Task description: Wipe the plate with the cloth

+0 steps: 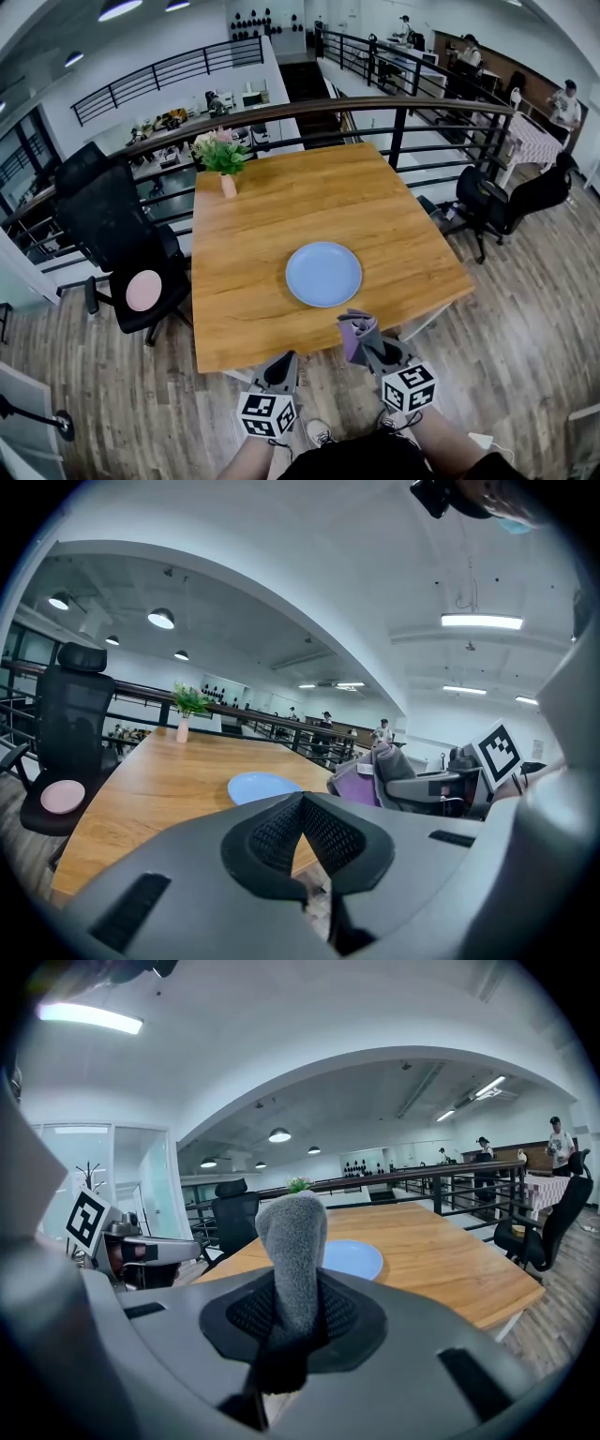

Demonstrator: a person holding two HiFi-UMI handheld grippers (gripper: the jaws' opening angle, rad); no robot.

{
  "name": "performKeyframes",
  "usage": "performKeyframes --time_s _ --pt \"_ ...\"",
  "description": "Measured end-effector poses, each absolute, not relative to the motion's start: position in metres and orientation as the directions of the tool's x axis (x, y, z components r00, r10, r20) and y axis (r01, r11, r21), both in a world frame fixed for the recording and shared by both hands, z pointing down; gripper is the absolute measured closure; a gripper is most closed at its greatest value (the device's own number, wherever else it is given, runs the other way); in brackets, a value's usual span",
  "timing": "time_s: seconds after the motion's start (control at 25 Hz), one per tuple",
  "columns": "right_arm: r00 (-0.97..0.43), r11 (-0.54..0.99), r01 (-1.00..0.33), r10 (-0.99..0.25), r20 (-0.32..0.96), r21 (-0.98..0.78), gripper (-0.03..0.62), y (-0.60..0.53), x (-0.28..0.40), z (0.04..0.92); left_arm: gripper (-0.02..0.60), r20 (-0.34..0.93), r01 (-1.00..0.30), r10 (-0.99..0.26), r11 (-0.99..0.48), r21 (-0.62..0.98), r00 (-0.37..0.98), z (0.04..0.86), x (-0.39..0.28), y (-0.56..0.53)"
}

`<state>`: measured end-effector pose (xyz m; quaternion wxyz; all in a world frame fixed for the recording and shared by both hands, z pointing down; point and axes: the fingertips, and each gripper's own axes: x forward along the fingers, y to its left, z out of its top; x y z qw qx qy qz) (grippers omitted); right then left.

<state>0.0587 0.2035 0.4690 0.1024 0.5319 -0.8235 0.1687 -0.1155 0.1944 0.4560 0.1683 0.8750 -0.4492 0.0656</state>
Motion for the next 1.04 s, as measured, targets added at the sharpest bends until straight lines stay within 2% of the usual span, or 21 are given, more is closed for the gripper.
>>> performKeyframes --time_s 1.04 --pt "-0.432 0.394 -0.901 -0.838 0.333 -0.180 0.522 0.204 0.062 0.463 0.563 0.276 -0.810 -0.762 -0.537 0.237 0.586 0.457 -0.106 0.192"
